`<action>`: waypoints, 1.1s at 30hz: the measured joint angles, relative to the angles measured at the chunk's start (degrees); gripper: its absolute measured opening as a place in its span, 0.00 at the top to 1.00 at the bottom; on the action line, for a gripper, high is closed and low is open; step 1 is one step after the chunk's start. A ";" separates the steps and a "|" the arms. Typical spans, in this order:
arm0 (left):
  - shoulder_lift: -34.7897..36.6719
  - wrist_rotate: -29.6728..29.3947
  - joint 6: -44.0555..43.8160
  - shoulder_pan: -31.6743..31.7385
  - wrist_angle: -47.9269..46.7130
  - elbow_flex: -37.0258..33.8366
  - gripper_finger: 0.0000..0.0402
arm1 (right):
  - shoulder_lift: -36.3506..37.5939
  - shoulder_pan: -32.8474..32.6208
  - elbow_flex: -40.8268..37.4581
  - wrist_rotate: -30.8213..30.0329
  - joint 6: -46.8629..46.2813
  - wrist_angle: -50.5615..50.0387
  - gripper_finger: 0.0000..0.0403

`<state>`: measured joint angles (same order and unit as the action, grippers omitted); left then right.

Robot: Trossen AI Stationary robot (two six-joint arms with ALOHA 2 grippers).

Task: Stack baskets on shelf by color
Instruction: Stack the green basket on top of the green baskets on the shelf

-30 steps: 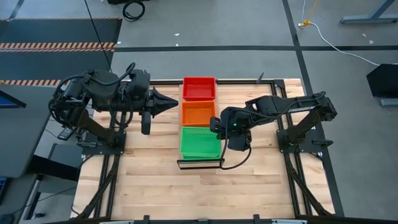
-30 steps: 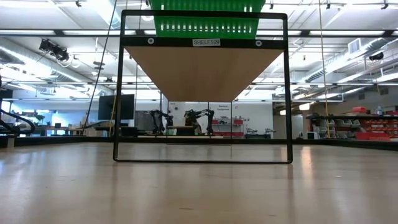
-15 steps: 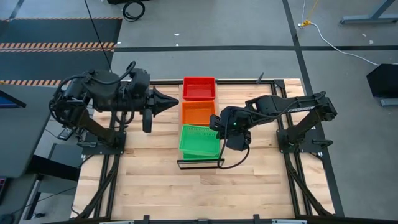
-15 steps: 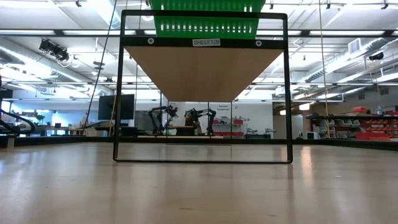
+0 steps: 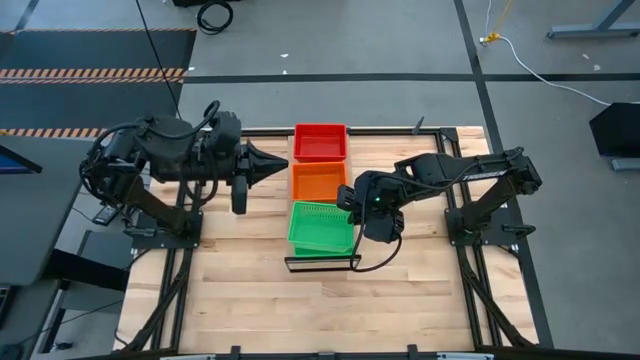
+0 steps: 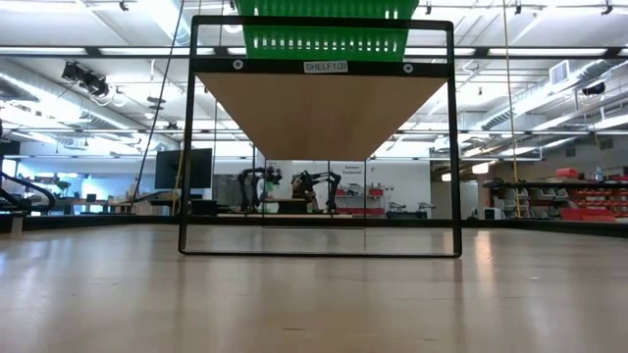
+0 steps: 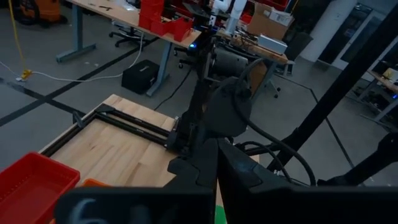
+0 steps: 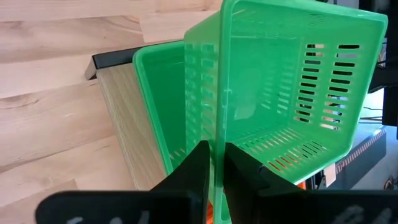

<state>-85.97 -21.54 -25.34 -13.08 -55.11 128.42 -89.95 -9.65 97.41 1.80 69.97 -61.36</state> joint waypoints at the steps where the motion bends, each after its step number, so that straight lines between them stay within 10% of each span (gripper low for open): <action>1: 0.00 -0.04 0.00 -0.03 0.01 0.00 0.97 | 0.00 0.00 0.00 -0.02 0.00 0.00 0.89; 33: -0.52 -1.43 -1.04 0.15 -0.03 -0.07 0.95 | 0.02 -0.02 0.00 -0.60 -2.93 -0.01 0.89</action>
<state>-86.50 -22.97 -26.38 -12.93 -55.14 128.35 -89.93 -9.67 97.41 1.20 67.05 -61.38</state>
